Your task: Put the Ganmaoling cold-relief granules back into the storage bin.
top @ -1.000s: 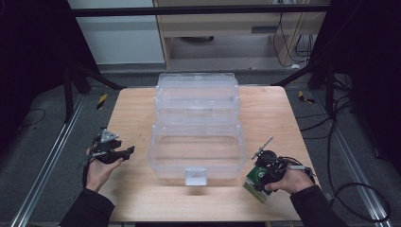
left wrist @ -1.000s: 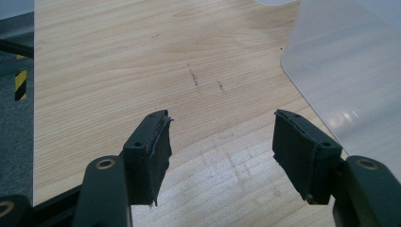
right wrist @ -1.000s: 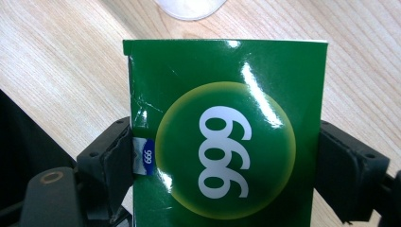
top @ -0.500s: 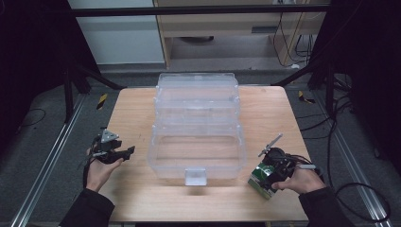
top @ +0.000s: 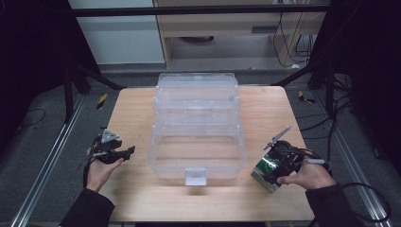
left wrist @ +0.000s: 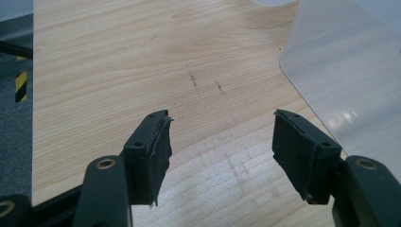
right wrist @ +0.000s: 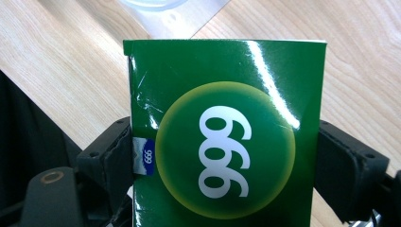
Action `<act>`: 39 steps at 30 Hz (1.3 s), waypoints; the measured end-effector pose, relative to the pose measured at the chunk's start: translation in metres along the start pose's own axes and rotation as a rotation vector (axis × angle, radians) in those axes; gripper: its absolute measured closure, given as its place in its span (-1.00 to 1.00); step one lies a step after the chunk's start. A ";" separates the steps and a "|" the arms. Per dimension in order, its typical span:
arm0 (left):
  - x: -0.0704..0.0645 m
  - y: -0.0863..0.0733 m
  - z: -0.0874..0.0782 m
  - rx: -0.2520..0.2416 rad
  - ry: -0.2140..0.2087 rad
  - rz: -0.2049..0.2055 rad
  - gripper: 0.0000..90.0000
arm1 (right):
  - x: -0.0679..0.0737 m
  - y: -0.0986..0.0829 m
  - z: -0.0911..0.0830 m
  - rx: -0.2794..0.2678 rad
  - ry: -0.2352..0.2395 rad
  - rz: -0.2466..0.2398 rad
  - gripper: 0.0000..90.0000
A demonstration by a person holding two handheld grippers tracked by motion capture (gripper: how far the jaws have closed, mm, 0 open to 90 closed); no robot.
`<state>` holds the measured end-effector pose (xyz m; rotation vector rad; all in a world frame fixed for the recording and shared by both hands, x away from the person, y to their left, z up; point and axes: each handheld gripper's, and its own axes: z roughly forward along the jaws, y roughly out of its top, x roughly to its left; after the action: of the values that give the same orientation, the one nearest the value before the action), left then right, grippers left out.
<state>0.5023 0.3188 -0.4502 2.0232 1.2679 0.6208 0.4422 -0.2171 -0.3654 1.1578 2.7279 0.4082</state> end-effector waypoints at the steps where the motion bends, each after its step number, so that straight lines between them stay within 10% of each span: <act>1: 0.000 0.000 0.000 0.000 0.000 -0.001 -0.18 | 0.000 0.000 -0.001 0.000 -0.001 0.002 -0.61; 39: -0.001 -0.001 0.003 0.012 -0.004 0.005 -0.18 | -0.007 0.063 -0.072 -0.102 -0.038 -0.157 -0.61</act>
<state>0.5034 0.3173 -0.4535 2.0371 1.2677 0.6127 0.4722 -0.1940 -0.2778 0.9092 2.7050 0.4922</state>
